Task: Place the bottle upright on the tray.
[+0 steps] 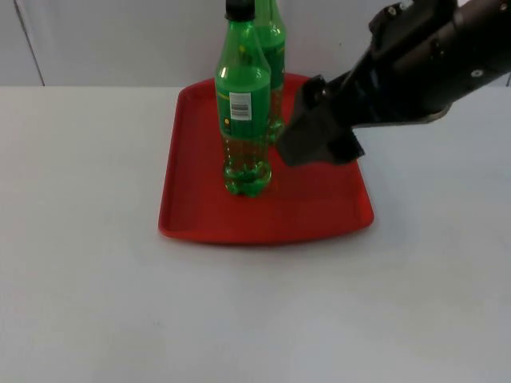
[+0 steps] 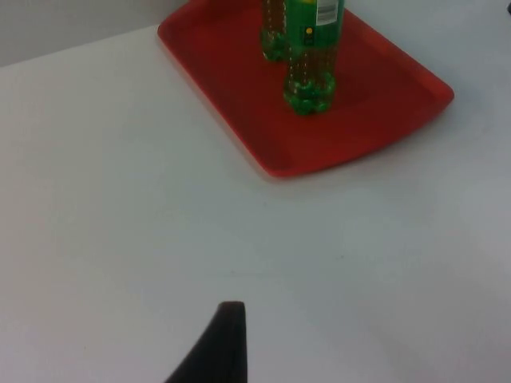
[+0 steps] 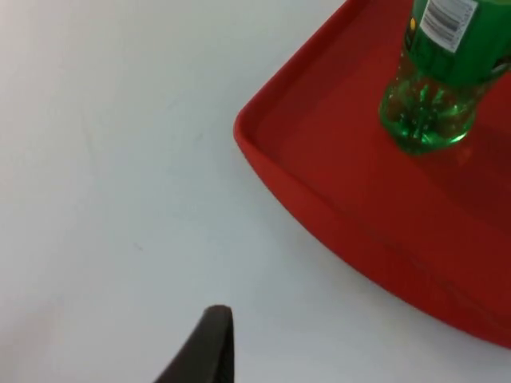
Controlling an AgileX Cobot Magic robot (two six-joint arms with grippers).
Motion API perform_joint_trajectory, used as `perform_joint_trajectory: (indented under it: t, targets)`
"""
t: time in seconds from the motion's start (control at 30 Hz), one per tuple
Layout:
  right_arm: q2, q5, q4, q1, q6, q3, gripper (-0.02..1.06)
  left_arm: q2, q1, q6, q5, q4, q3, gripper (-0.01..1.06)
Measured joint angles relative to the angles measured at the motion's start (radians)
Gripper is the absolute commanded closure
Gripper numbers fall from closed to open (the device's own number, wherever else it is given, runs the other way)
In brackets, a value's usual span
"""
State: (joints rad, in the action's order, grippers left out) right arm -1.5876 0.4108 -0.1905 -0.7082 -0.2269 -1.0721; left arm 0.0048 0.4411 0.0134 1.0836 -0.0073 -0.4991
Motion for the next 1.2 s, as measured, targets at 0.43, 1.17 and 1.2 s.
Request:
perform_joint_trajectory:
  t: [0.43,1.17,1.2]
  targets:
    - [0.217,0.057,0.002,0.000,0.000,0.115,-0.01,0.000,0.000,0.000,0.000,0.000,0.000,0.00]
    - [0.722,0.029,0.002,0.000,0.000,0.395,-0.01,0.000,0.000,0.000,0.000,0.000,0.000,0.00]
    - [0.722,0.029,0.002,0.000,0.000,0.395,-0.01,0.000,0.000,0.000,0.000,0.000,0.000,0.00]
